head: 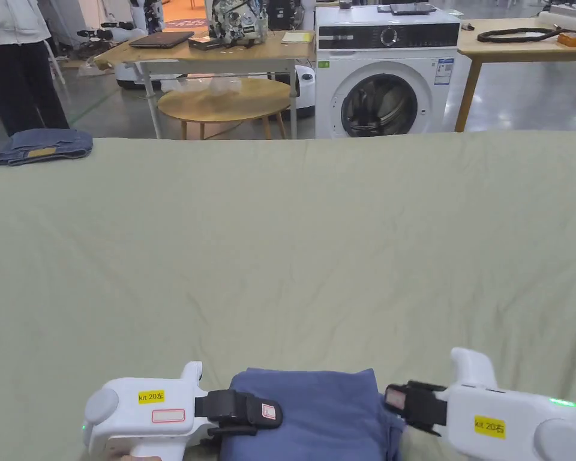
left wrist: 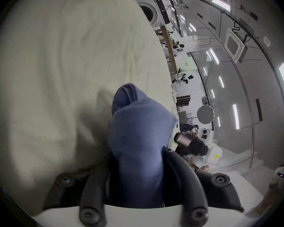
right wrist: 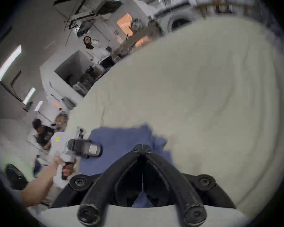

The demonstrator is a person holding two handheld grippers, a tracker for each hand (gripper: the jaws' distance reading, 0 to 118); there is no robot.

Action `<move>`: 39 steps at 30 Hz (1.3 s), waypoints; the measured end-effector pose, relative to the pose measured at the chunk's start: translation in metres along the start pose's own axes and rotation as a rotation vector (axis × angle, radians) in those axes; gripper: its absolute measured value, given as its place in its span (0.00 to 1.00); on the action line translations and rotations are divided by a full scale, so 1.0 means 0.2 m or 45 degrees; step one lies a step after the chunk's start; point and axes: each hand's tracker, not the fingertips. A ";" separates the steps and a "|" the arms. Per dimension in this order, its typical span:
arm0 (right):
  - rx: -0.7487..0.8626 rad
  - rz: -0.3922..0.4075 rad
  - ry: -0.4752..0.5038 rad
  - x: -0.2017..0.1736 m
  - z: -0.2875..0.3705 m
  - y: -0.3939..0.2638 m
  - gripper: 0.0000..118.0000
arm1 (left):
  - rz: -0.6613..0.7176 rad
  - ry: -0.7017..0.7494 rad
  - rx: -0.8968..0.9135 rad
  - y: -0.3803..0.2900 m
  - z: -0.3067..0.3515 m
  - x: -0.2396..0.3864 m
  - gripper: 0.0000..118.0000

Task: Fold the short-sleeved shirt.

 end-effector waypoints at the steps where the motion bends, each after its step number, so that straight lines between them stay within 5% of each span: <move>1: 0.093 0.065 -0.084 -0.04 0.08 0.04 0.00 | -0.012 0.015 -0.002 0.00 0.02 0.01 0.22; 10: 0.625 0.588 -0.813 -0.26 0.44 0.18 0.00 | -0.071 0.135 0.022 0.05 0.25 0.06 0.19; 26: 0.515 0.534 -0.655 -0.33 0.32 0.15 0.00 | 0.024 0.668 0.245 0.13 1.56 -0.14 0.19; 34: 0.453 0.533 -0.628 -0.36 0.22 0.13 0.00 | 0.099 0.923 0.284 0.14 1.86 -0.21 0.19; 35: 0.446 0.536 -0.625 -0.36 0.21 0.13 0.00 | 0.123 0.940 0.303 0.14 1.87 -0.23 0.29; 38: 0.436 0.539 -0.613 -0.37 0.21 0.13 0.00 | 0.171 0.915 0.342 0.12 1.82 -0.27 0.81; 39: 0.435 0.537 -0.609 -0.36 0.21 0.13 0.00 | 0.155 0.937 0.342 0.11 1.81 -0.26 0.82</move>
